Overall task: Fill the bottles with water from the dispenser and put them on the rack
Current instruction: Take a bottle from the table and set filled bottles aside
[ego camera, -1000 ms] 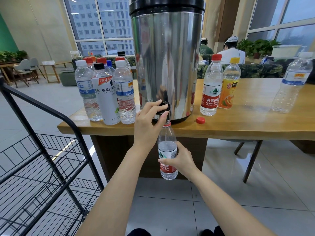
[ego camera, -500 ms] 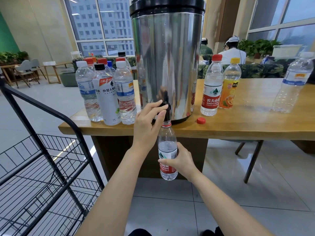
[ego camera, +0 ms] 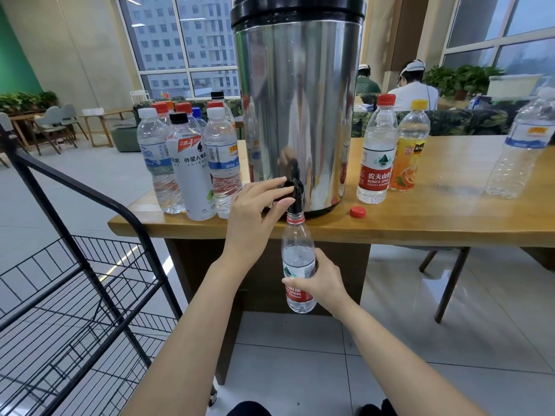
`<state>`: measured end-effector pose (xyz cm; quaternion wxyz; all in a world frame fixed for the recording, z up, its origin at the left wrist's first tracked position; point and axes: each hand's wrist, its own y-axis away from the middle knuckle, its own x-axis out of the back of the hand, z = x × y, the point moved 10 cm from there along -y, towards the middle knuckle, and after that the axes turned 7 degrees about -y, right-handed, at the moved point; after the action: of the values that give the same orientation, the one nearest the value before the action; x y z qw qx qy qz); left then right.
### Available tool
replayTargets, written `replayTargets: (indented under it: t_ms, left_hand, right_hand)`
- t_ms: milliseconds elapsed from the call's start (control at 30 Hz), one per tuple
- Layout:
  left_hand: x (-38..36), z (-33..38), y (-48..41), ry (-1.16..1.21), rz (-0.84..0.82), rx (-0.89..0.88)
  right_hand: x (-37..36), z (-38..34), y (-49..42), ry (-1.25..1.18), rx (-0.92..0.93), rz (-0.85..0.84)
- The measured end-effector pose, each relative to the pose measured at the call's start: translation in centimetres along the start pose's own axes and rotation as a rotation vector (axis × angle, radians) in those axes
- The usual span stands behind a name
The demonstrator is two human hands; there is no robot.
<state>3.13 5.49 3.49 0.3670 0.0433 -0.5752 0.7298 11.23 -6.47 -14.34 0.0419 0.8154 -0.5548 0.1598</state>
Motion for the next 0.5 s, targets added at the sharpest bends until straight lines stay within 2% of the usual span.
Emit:
replayTargets:
  t_ms: [500]
  left_hand:
    - [0.10,0.19,-0.02,-0.009,-0.008,0.006]
  right_hand:
    - [-0.06,-0.19,0.40,-0.011,-0.014,-0.008]
